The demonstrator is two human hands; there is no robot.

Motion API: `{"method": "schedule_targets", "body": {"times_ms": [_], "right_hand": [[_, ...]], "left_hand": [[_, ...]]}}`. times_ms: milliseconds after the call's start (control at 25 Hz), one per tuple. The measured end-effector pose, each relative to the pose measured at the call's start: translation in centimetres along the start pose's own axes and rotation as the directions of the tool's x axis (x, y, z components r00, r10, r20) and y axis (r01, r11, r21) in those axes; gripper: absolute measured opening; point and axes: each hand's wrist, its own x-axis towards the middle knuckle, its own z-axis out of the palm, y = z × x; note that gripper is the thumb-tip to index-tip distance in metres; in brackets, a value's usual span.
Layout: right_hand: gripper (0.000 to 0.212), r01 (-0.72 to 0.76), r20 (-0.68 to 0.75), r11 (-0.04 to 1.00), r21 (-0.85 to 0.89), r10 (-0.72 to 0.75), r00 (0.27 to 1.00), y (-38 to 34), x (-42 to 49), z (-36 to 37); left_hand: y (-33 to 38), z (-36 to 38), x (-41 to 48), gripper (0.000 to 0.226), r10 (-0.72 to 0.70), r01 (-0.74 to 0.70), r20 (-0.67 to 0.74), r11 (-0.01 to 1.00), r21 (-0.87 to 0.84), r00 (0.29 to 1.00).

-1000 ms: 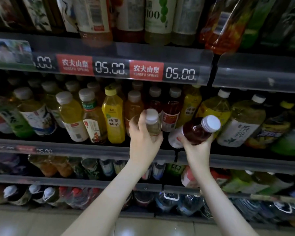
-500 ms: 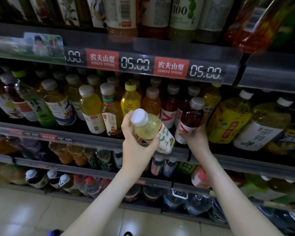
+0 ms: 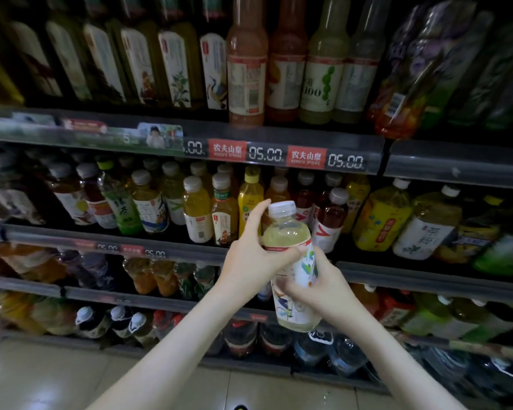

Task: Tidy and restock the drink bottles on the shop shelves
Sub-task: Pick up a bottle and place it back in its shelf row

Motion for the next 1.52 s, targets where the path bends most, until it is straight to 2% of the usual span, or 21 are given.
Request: {"method": "schedule_targets", "body": {"times_ms": [80,160,240,320,400,520,640,760,840,960,1080,1280,1400,1520], "right_hand": [[0.07,-0.038,0.031,0.959,0.281,0.03,0.999,-2.1,-1.7,0.2],[0.071,-0.101,0.117,0.803,0.588,0.039,0.992,-4.4,-3.2,0.4],[0.063,-0.155,0.151,0.699,0.698,0.068,0.986,-7.0,-4.7,0.4],[0.054,-0.141,0.171,0.729,0.669,0.034,0.985,-9.2,-6.2,0.4],[0.05,-0.115,0.189,0.784,0.61,-0.003,0.982,-10.7,-7.5,0.5],[0.049,-0.06,0.222,0.853,0.518,-0.066,0.973,-12.2,-9.2,-0.1],[0.055,0.055,0.196,0.935,0.351,-0.13,0.972,-13.1,-9.9,-0.7],[0.055,0.078,0.09,0.966,0.245,-0.103,0.991,-14.4,-10.3,-0.4],[0.05,0.083,0.061,0.973,0.216,-0.099,0.993,-14.9,-10.5,0.1],[0.058,0.1,-0.015,0.958,0.268,-0.1,0.995,-15.2,-10.7,0.7],[0.051,0.132,-0.086,0.954,0.269,-0.113,0.99,-14.8,-10.5,1.0],[0.057,0.136,-0.156,0.959,0.249,-0.099,0.983,-14.0,-8.4,3.6],[0.061,0.157,-0.22,0.969,0.19,-0.114,0.969,-14.6,-6.6,7.3],[0.065,0.15,-0.272,0.975,0.164,-0.101,0.957,-15.1,-3.7,12.5]], "left_hand": [[2.0,-1.8,-1.6,0.073,-0.023,0.027,0.051,0.997,-0.071,0.998],[3.1,-3.3,-3.7,0.063,-0.063,0.093,0.164,0.979,-0.179,0.984],[4.2,-4.0,-6.5,0.066,-0.165,0.265,0.35,0.929,-0.259,0.922],[5.5,-4.1,-9.5,0.062,-0.205,0.393,0.5,0.868,-0.305,0.841],[6.9,-4.2,-11.5,0.053,-0.173,0.361,0.498,0.879,-0.311,0.85],[8.8,-4.7,-13.9,0.036,-0.143,0.25,0.367,0.932,-0.263,0.919],[9.6,-5.2,-15.7,0.045,-0.134,0.165,0.194,0.974,-0.157,0.972],[10.2,-5.2,-17.3,0.049,-0.092,0.093,-0.026,0.995,0.038,0.995],[10.4,-5.3,-17.8,0.048,-0.019,0.038,-0.095,0.978,0.203,0.995],[10.8,-5.5,-17.9,0.048,0.093,-0.062,-0.074,0.934,0.351,0.993],[10.5,-5.8,-17.4,0.051,0.136,-0.123,-0.007,0.919,0.376,0.991],[7.9,-9.1,-15.4,0.064,0.096,-0.137,0.146,0.943,0.305,0.985],[5.1,-13.5,-13.9,0.056,0.092,-0.145,0.165,0.927,0.346,0.982],[0.9,-20.2,-12.2,0.049,0.02,-0.085,0.147,0.888,0.452,0.989]]}}
